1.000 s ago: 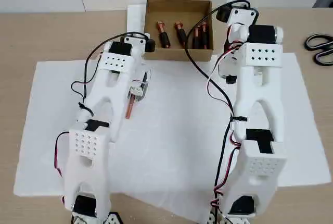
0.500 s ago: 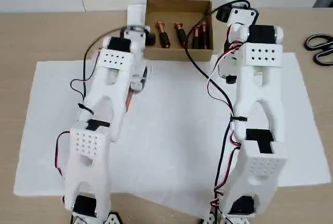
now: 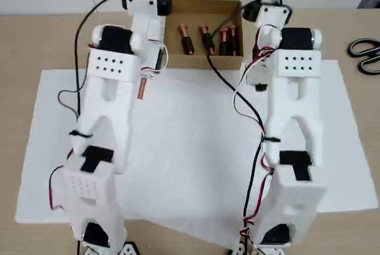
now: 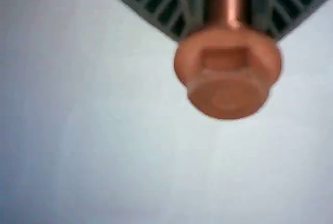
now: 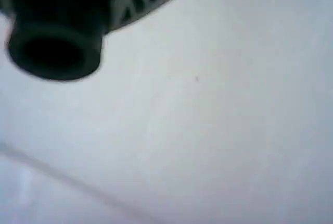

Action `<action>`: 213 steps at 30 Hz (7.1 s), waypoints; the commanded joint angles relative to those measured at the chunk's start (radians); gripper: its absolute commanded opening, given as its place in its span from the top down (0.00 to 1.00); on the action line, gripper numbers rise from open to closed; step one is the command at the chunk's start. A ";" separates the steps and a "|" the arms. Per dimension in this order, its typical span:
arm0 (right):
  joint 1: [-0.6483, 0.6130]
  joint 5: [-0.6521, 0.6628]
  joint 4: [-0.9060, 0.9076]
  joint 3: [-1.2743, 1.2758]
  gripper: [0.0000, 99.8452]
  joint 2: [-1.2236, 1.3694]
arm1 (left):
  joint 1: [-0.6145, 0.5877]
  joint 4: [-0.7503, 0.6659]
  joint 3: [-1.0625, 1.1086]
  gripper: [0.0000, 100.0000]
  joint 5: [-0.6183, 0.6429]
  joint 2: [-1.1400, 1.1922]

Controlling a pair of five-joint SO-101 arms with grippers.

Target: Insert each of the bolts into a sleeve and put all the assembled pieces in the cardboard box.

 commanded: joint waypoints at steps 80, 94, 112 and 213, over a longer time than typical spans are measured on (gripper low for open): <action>-0.429 -0.238 -1.010 1.998 1.00 -2.132 | 0.120 -0.184 0.251 1.00 0.164 -0.873; -0.444 -0.245 -1.076 2.093 1.00 -2.135 | 0.434 -0.215 0.285 1.00 0.121 -1.088; -0.444 -0.244 -1.110 2.125 1.00 -2.135 | 0.368 -0.990 1.264 1.00 0.150 -1.231; -0.476 -0.241 -1.152 2.173 1.00 -2.134 | 0.442 -0.991 1.623 1.00 0.137 -1.324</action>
